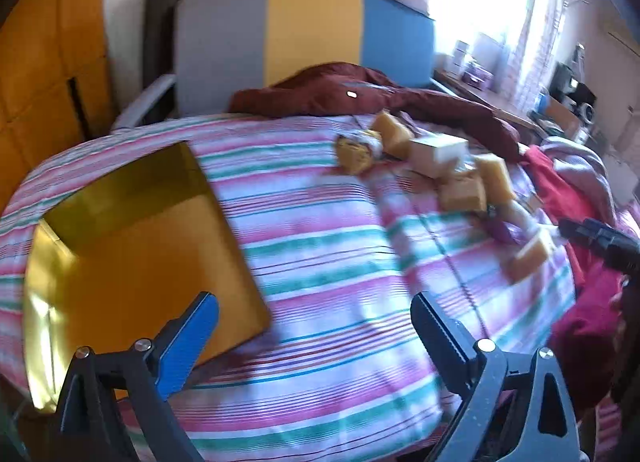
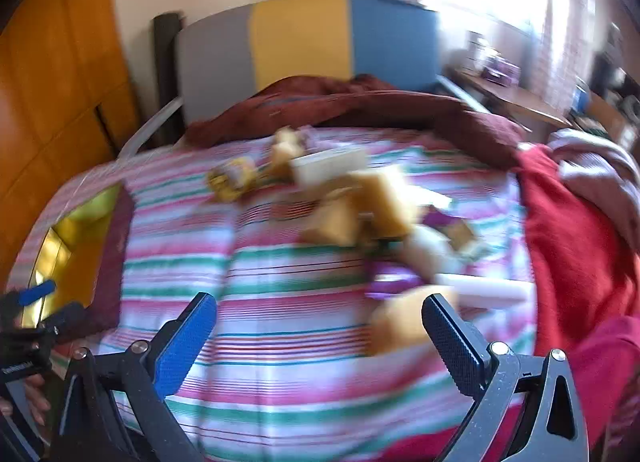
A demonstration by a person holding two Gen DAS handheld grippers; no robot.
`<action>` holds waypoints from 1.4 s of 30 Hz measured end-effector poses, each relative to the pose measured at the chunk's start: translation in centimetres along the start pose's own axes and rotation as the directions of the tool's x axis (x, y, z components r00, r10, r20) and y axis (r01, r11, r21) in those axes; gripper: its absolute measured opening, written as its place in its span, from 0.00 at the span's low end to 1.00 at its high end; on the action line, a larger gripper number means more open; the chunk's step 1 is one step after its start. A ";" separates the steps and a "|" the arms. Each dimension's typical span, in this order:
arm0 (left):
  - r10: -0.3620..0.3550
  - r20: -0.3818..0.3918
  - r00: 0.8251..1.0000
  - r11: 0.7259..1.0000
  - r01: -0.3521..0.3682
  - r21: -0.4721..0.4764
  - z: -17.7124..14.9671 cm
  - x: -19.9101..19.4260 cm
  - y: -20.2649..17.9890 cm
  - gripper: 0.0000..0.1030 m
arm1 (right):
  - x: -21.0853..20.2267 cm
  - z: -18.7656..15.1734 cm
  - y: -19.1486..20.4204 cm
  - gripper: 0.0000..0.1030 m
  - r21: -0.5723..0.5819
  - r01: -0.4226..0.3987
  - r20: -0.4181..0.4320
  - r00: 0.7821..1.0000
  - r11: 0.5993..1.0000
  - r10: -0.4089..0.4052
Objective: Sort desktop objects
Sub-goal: 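Grasp the yellow sponge block with the left tool while the right tool grasps the white foam block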
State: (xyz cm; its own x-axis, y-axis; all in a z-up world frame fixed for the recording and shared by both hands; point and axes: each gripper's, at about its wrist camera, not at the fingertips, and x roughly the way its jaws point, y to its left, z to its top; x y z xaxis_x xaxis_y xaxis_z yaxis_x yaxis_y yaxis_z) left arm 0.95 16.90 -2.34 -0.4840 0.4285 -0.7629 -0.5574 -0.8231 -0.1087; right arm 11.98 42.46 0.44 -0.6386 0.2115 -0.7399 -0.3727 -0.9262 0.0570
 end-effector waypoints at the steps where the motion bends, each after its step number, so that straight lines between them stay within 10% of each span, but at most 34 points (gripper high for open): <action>1: -0.017 -0.007 1.000 1.000 0.017 0.012 0.1 0.2 -0.5 0.93 | -0.4 0.1 -1.3 1.00 0.025 0.010 0.000 1.000 1.000 -0.010; 11: -0.177 -0.109 0.978 0.975 0.189 0.113 1.7 3.6 -7.7 0.89 | -3.3 -1.3 -13.2 1.00 0.233 0.125 -0.042 0.992 0.964 -0.119; 18: -0.344 -0.183 0.921 0.890 0.381 0.248 2.2 5.7 -15.9 0.72 | -2.6 -0.8 -15.9 1.00 0.330 0.053 -0.045 0.998 0.942 -0.040; 26: -0.356 -0.259 0.898 0.822 0.433 0.370 1.5 9.5 -21.8 0.62 | -0.2 0.1 -16.6 1.00 0.309 0.013 -0.086 0.996 0.951 0.014; 36: -0.360 -0.292 0.886 0.765 0.460 0.451 1.5 13.1 -24.6 0.56 | 1.8 1.6 -14.6 1.00 -0.042 -0.035 -0.194 0.981 0.999 0.027; 42: -0.400 -0.309 0.863 0.736 0.503 0.453 1.2 13.7 -24.9 0.36 | 4.1 2.3 -13.1 1.00 -0.334 -0.099 -0.300 0.954 0.937 -0.006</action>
State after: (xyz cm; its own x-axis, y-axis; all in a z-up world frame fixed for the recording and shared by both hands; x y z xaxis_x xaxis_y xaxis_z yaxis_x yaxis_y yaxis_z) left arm 7.36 43.76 -9.32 0.0139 0.5837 -0.8118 -0.9592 -0.2214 -0.1756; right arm 12.70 56.19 -1.81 -0.4052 0.1139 -0.9071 -0.0609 -0.9934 -0.0975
